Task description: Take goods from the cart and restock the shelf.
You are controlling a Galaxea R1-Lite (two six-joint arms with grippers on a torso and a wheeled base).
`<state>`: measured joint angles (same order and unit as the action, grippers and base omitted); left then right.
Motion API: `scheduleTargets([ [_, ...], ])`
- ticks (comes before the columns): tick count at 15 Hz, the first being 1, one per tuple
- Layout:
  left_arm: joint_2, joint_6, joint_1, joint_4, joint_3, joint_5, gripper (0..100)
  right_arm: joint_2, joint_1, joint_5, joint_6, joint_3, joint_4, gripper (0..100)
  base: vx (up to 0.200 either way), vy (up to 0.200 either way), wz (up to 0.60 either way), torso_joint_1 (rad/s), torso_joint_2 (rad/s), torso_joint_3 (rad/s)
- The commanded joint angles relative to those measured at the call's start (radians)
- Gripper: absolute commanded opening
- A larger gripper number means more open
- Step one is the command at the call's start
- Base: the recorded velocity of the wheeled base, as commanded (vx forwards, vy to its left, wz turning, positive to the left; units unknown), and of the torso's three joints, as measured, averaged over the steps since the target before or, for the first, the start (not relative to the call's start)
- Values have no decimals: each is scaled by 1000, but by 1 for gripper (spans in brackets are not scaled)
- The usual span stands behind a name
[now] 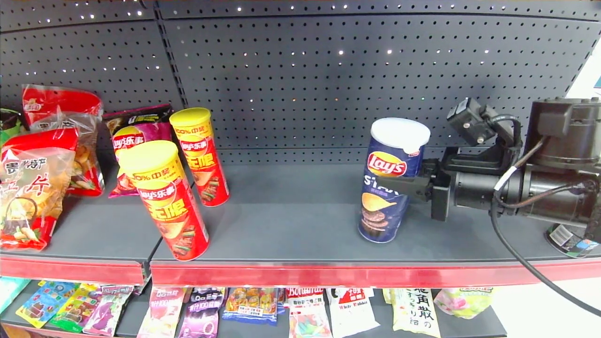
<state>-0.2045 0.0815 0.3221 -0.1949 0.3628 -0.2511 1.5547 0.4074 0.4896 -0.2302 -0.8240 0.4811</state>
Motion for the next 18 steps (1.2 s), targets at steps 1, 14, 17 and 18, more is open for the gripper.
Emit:
scheduleTargets([
  [1, -1, 0, 0, 0, 1, -1, 0, 12, -19, 55, -51, 36, 1, 0, 0, 0, 0, 0, 0, 0],
  [14, -4, 0, 0, 0, 2, -1, 0, 58, -16, 216, -77, 40, -1, 0, 0, 0, 0, 0, 0, 0],
  [17, -6, 0, 0, 0, 4, -1, 0, 70, -18, 216, -77, 34, 1, 0, 0, 0, 0, 0, 0, 0],
  [18, -6, 0, 0, 0, 4, -1, 0, 70, -18, 216, -77, 34, 1, 0, 0, 0, 0, 0, 0, 0],
])
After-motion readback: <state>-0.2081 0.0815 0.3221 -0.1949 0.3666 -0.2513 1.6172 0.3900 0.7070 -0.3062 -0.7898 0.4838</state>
